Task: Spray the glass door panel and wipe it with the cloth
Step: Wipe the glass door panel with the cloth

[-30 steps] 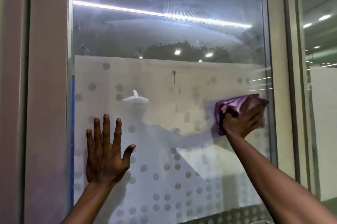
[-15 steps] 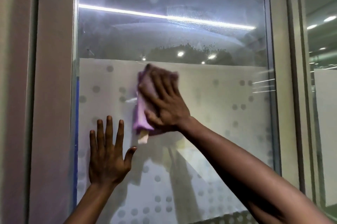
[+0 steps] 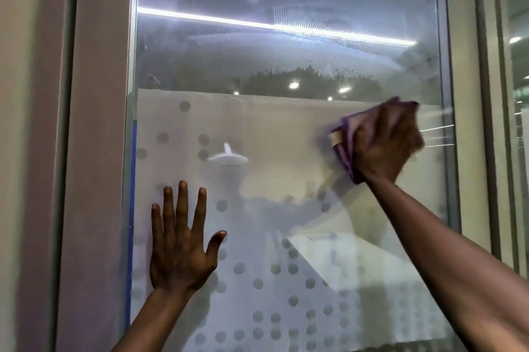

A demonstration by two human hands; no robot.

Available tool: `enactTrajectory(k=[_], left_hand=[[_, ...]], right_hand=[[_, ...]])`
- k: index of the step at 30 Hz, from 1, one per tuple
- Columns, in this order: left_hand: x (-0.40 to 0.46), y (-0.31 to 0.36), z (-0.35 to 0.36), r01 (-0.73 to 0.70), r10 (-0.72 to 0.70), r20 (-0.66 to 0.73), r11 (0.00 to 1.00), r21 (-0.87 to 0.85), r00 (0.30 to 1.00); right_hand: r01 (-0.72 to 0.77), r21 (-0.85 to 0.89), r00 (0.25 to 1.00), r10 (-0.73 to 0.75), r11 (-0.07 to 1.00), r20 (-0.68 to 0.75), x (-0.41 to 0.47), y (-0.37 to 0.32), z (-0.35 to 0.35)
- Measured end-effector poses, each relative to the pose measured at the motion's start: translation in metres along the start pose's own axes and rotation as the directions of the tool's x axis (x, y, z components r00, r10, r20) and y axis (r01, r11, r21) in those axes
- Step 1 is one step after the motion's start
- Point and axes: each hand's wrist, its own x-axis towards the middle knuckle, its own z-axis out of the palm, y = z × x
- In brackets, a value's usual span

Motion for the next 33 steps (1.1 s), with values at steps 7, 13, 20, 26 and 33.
enactTrajectory(k=[7,13,20,26,33], left_hand=[[0.001,0.001,0.001,0.0,-0.001,-0.025,1.0,-0.03,1.0],[-0.001,0.001,0.004,-0.009,0.004,-0.087,0.998,-0.065,0.996],[-0.002,-0.003,-0.003,0.011,-0.134,-0.273,0.912,-0.41,0.952],[0.0,-0.004,-0.019,0.04,-0.249,-0.303,0.828,-0.559,0.92],[-0.03,-0.022,-0.017,0.043,-0.126,-0.198,0.925,-0.377,0.972]], right_hand=[[-0.295,0.108,0.955,0.289,0.95,0.067,0.014,-0.065,0.007],[0.253,0.168,0.958,-0.271,0.953,0.098,-0.013,-0.177,0.015],[0.807,0.173,0.567,-0.823,0.564,0.039,-0.082,-0.264,0.03],[0.836,0.267,0.49,-0.871,0.479,0.028,-0.16,-0.23,0.028],[0.76,0.345,0.527,-0.833,0.551,0.169,-0.303,-0.164,0.02]])
